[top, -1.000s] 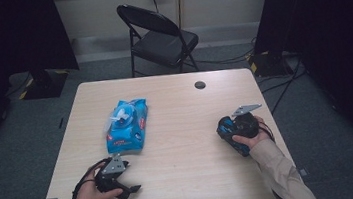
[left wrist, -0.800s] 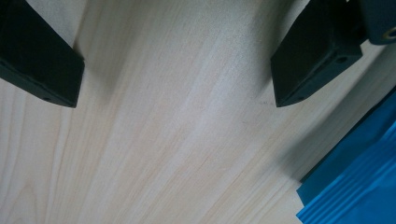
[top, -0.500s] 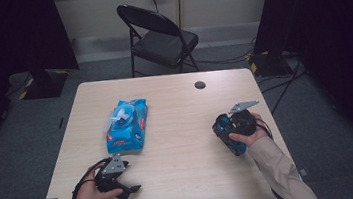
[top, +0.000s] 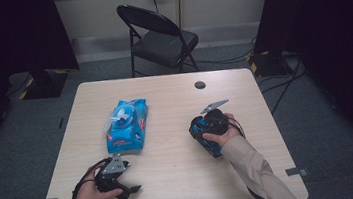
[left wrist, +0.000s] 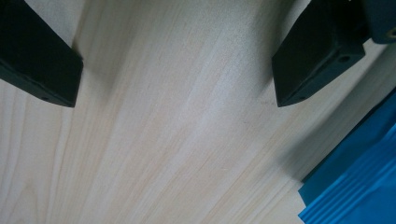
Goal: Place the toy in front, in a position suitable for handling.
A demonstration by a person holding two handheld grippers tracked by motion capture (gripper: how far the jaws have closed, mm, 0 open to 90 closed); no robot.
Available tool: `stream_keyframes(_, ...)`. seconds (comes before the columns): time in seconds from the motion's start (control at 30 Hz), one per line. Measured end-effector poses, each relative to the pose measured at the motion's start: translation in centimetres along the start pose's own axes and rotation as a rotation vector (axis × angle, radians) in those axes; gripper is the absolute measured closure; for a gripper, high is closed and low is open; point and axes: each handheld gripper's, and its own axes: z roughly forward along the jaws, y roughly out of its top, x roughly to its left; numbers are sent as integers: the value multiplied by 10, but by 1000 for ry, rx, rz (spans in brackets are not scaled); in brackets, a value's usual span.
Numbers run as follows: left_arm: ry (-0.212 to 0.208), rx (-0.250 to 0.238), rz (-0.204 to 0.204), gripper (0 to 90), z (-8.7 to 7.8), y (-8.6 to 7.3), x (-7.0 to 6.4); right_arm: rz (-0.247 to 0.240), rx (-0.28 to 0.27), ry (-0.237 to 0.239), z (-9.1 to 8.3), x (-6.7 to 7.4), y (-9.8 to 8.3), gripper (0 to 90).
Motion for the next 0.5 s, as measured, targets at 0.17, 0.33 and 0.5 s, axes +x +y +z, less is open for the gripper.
stream_keyframes(0.17,-2,1,2,11,0,0,0,32,5,-51,19,-1,4,258)
stream_keyframes(0.33,-6,-2,3,10,0,0,0,35,13,-103,33,1,5,258)
stream_keyframes(0.5,-7,-1,5,8,0,0,1,18,45,-141,48,6,6,257)
